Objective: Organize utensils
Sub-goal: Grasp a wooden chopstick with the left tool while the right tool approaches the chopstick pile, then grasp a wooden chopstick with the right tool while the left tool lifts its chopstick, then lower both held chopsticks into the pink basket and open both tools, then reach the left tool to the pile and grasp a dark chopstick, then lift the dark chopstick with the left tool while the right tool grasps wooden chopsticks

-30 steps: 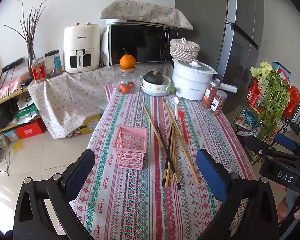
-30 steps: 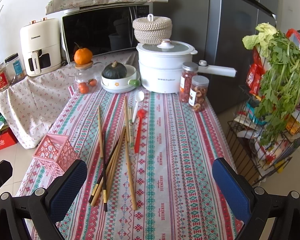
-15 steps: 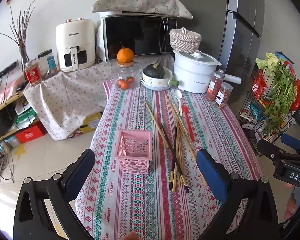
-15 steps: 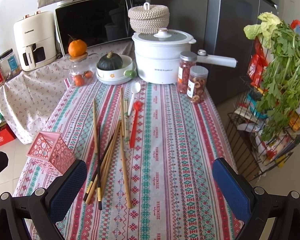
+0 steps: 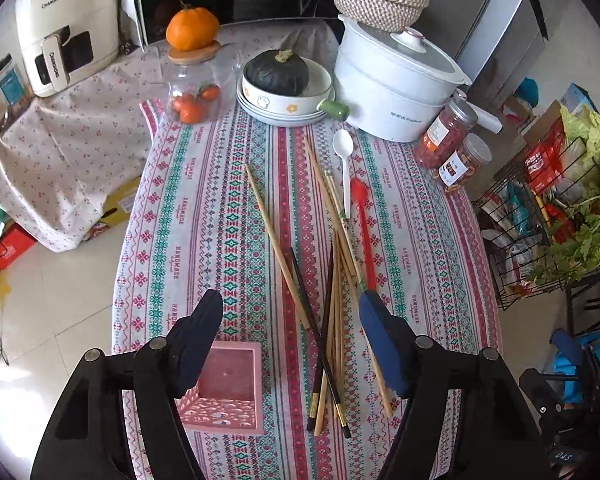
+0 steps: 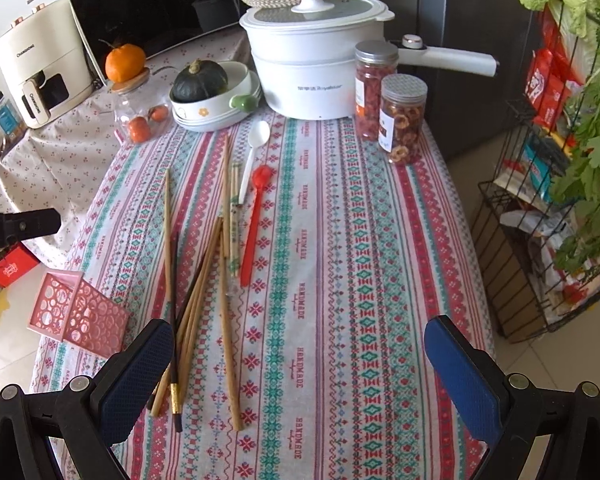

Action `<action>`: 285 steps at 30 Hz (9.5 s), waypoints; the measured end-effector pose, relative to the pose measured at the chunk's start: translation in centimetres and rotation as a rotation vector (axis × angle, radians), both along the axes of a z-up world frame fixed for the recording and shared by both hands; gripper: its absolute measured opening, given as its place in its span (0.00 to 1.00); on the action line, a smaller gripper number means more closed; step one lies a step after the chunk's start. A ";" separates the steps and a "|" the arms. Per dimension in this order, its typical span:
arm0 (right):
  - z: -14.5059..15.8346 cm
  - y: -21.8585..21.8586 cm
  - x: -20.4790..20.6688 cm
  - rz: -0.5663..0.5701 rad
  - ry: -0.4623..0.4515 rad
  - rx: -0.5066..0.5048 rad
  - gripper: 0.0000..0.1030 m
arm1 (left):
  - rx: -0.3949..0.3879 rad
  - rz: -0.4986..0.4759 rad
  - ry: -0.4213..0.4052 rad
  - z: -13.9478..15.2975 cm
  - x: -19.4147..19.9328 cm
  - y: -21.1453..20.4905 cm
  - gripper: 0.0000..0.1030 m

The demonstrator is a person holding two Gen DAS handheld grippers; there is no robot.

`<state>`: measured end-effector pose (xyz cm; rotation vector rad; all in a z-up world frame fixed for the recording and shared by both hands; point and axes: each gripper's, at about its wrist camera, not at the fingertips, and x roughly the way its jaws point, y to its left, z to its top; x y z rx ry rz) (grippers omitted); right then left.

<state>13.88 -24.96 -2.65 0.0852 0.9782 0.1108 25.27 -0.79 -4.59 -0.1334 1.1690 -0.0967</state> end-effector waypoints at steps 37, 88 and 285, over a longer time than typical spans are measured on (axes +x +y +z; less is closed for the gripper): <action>-9.4 1.7 8.6 0.167 0.236 0.230 0.48 | -0.081 0.002 -0.100 -2.4 5.1 -2.8 0.06; -1.5 9.0 0.5 0.164 -0.219 0.138 0.06 | 0.073 0.152 -0.931 1.4 -11.9 7.2 0.06; -15.0 7.3 12.2 -0.010 0.246 0.232 0.30 | -0.136 -0.207 -0.348 2.0 -17.6 4.4 0.05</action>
